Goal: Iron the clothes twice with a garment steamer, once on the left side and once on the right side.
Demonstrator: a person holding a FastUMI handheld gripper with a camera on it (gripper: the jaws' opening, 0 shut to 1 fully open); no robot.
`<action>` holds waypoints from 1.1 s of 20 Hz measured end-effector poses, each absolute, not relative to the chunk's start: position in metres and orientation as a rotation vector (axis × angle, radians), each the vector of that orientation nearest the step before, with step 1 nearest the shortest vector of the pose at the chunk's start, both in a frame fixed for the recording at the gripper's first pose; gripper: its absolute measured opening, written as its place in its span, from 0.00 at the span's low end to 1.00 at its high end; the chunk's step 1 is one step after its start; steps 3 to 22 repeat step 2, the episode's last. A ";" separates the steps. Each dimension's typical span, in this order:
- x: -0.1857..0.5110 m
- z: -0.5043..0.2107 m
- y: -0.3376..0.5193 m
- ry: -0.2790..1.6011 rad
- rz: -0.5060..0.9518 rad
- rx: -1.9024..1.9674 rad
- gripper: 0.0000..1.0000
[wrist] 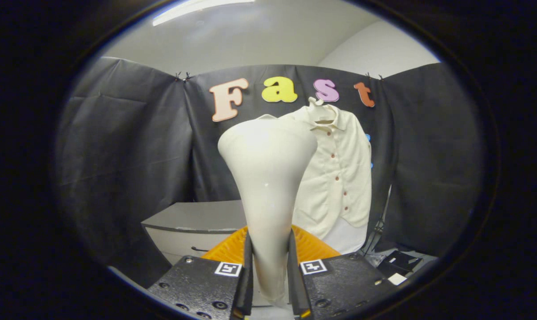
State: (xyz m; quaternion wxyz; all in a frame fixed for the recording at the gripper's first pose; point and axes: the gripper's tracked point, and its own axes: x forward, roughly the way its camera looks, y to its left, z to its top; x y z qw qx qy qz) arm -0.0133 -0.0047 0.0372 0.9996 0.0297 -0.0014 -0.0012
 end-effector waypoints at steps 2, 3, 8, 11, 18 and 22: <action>-0.013 0.028 -0.001 0.016 0.022 0.044 0.34; -0.013 0.028 -0.001 0.016 0.022 0.044 0.34; -0.013 0.028 -0.001 0.016 0.022 0.044 0.34; -0.013 0.028 -0.001 0.016 0.022 0.044 0.34; -0.013 0.028 -0.001 0.016 0.022 0.044 0.34; -0.013 0.028 -0.001 0.016 0.022 0.044 0.34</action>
